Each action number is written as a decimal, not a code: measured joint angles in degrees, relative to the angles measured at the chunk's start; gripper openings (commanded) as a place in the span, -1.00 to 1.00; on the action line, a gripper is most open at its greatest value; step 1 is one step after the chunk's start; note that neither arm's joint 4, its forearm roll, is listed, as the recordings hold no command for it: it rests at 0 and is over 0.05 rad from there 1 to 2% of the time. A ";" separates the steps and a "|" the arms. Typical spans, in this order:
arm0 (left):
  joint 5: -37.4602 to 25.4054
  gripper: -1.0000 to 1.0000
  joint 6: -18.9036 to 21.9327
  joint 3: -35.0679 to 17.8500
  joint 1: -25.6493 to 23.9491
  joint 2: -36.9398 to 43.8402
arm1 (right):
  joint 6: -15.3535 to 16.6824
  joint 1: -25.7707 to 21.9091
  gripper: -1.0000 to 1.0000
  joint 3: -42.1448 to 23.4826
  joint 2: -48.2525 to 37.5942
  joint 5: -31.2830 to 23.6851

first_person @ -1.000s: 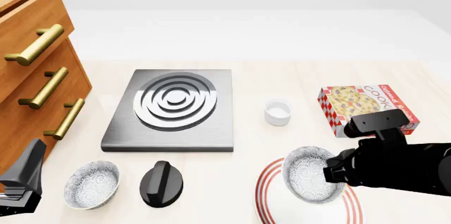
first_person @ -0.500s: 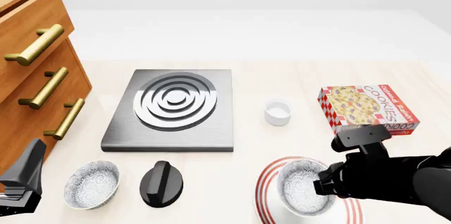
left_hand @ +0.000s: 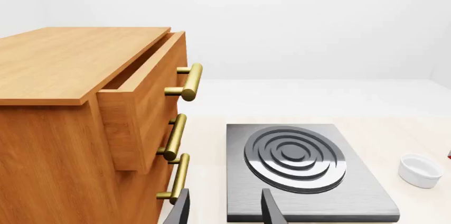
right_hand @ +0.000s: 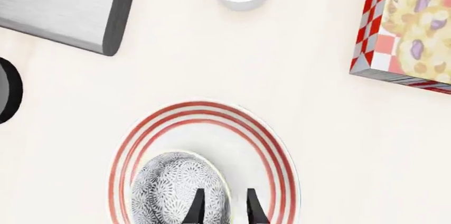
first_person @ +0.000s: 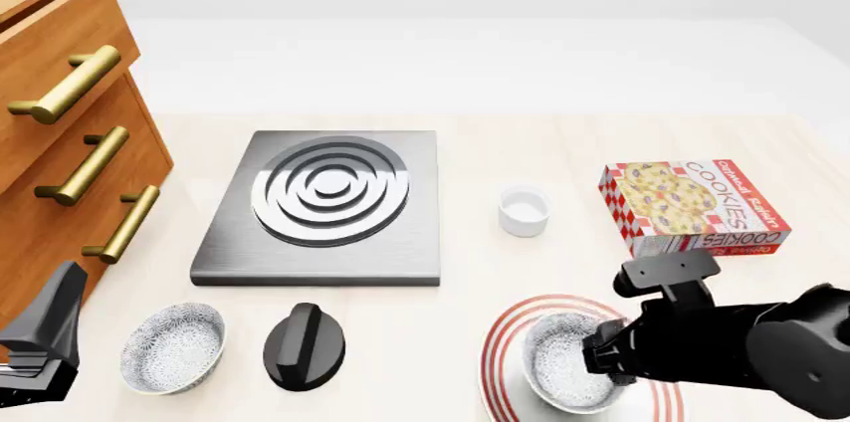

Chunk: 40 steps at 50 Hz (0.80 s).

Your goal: Pick the akita bowl between the plate and the ramekin and place it on the plate.

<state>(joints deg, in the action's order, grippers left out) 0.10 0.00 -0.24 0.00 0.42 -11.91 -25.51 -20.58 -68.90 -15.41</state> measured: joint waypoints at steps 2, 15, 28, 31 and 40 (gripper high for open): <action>0.00 1.00 0.00 0.00 0.00 0.00 | 0.17 0.24 1.00 0.17 -0.33 0.32; 0.00 1.00 0.00 0.00 0.00 0.00 | 0.98 1.73 1.00 0.83 -2.12 2.02; 0.00 1.00 0.00 0.00 0.00 0.00 | 3.39 5.28 1.00 -5.18 8.14 -9.10; 0.00 1.00 0.00 0.00 0.00 0.00 | 4.08 6.45 1.00 -7.77 11.36 -12.86; 0.00 1.00 0.00 0.00 0.00 0.00 | 5.82 9.27 1.00 -15.01 19.04 -22.33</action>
<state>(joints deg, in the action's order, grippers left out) 0.10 0.00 -0.24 0.00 0.42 -6.09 -16.24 -35.59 -49.86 -37.73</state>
